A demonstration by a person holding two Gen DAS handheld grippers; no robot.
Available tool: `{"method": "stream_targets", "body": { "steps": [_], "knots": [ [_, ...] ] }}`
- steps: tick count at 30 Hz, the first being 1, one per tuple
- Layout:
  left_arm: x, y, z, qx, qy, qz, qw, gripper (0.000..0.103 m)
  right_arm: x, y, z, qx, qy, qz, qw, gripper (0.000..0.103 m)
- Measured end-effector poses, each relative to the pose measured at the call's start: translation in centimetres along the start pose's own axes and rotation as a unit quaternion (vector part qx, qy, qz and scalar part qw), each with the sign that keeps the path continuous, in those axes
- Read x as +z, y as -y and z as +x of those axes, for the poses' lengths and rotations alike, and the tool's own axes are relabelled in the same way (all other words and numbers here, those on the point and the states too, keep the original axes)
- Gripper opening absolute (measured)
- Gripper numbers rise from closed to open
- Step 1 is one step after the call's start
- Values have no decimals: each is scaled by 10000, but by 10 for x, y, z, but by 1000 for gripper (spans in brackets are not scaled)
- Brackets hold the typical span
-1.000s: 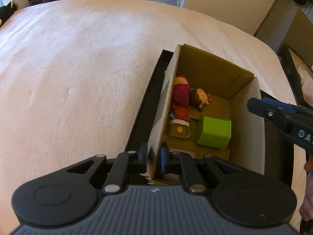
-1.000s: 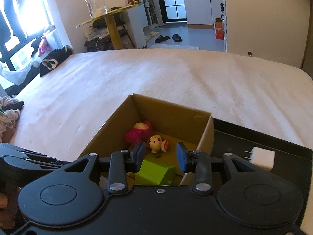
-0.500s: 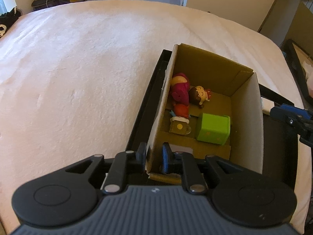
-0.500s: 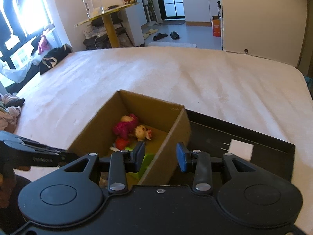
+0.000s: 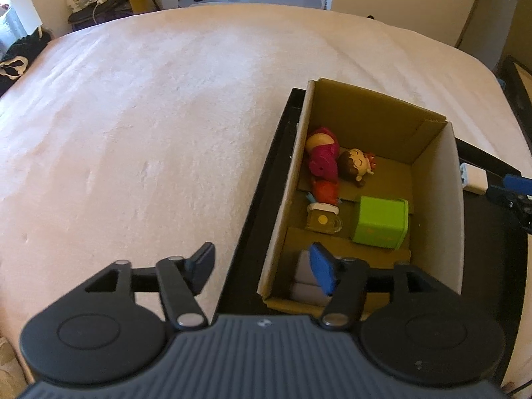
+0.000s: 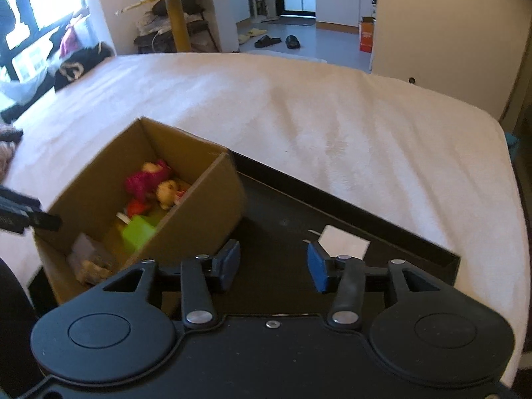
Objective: Organize rigid objects
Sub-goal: 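Move the right gripper to the white plug charger and grasp it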
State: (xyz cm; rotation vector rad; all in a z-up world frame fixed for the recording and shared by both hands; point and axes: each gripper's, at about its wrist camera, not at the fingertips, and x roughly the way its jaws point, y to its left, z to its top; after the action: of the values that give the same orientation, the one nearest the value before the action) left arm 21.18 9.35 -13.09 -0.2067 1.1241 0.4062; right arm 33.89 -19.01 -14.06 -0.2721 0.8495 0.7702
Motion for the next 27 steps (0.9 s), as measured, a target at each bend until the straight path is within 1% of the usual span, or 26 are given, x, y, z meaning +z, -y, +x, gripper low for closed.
{"method": "stream_targets", "body": {
  "steps": [1,4,6,9,10,12,15,25,26,27],
  "knots": [
    [1,1,0,35,5,-10,10000,69,-1,3,2,-16,1,-41,10000,52],
    [5,5,3,104,7,-10,9999,72,-3,12,9,-75,-6,-52,10000,54],
    [6,9,5,161,-14,9,9999,74,-4,16,15,-141,15,-98,9999,58],
    [7,15,9,191,-37,6,9998,75,-5,22,26,-104,-56,-202,9997,59],
    [8,16,9,192,-41,3,9998,75,-6,23,30,-129,-78,-265,9995,62],
    [9,19,11,205,-58,15,9998,76,-7,31,35,-175,-106,-351,9992,64],
    [11,24,13,235,-62,90,9997,76,-8,40,44,-144,-125,-352,9992,64],
    [11,24,24,362,-140,95,9992,76,-19,51,71,-318,-234,-536,9978,64],
    [11,24,25,374,-146,100,9991,76,-19,51,71,-306,-188,-509,9981,63],
    [11,24,25,385,-150,105,9991,76,-19,51,70,-301,-128,-512,9982,57]
  ]
}}
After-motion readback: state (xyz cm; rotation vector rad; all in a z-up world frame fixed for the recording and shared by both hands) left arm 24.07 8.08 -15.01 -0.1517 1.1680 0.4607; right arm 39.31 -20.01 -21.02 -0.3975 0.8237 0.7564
